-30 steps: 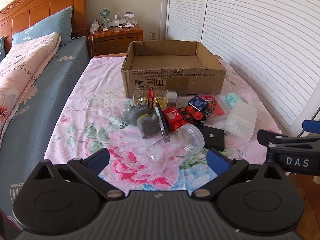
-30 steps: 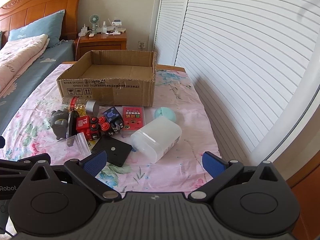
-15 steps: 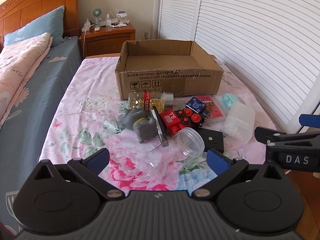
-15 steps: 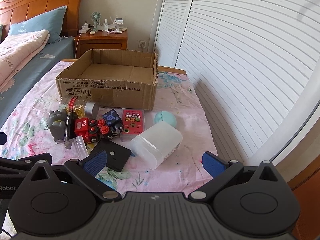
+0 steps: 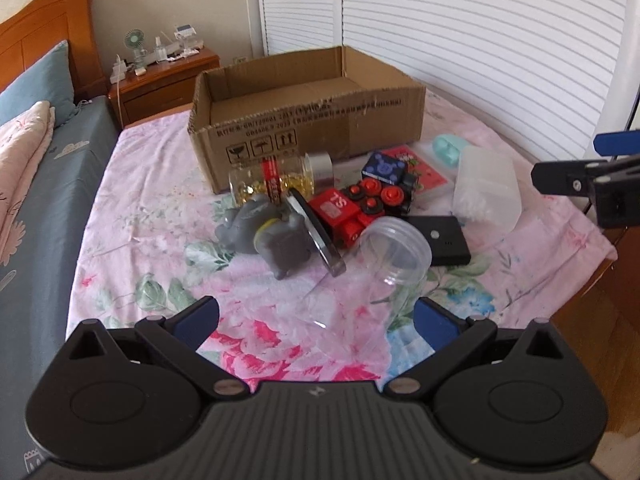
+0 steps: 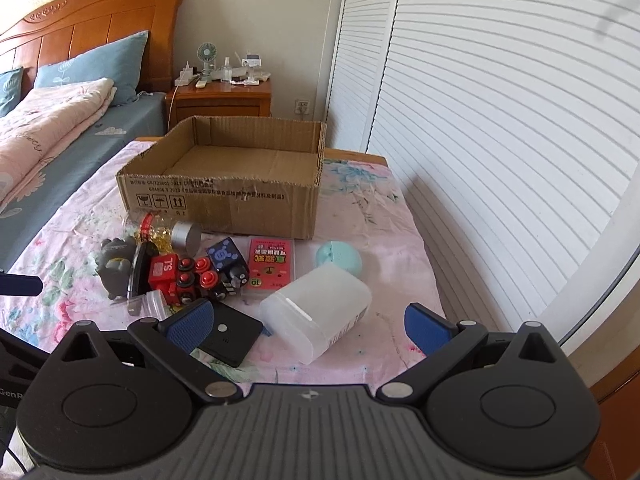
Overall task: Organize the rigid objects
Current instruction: 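Close the left gripper on the clear plastic jar while the right tool approaches the white bottle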
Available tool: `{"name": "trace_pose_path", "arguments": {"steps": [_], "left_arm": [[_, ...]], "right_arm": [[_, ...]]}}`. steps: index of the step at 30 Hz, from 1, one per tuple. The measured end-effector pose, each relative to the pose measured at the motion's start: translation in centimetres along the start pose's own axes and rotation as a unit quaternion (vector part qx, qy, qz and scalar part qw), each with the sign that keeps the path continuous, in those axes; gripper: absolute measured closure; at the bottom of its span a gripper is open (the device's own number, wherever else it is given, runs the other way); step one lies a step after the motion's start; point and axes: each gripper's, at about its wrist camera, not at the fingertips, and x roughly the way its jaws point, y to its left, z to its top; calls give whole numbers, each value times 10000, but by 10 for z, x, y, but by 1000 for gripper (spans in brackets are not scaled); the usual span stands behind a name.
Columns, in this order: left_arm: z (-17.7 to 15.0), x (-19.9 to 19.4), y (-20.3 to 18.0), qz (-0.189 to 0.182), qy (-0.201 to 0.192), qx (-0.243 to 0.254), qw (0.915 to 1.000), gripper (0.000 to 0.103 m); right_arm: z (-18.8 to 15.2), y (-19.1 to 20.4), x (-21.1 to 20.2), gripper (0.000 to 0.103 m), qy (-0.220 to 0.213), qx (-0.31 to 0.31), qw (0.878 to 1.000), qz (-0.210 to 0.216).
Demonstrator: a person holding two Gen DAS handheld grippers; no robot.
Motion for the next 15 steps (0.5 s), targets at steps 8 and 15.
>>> {"name": "trace_pose_path", "arguments": {"steps": [8, 15], "left_arm": [[-8, 24, 10, 16, 294, -78, 9995, 1], [-11, 30, 24, 168, 393, -251, 9988, 1]], "right_arm": [[-14, -11, 21, 0, 163, 32, 9997, 159], [-22, -11, 27, 0, 150, -132, 9993, 301]]}}
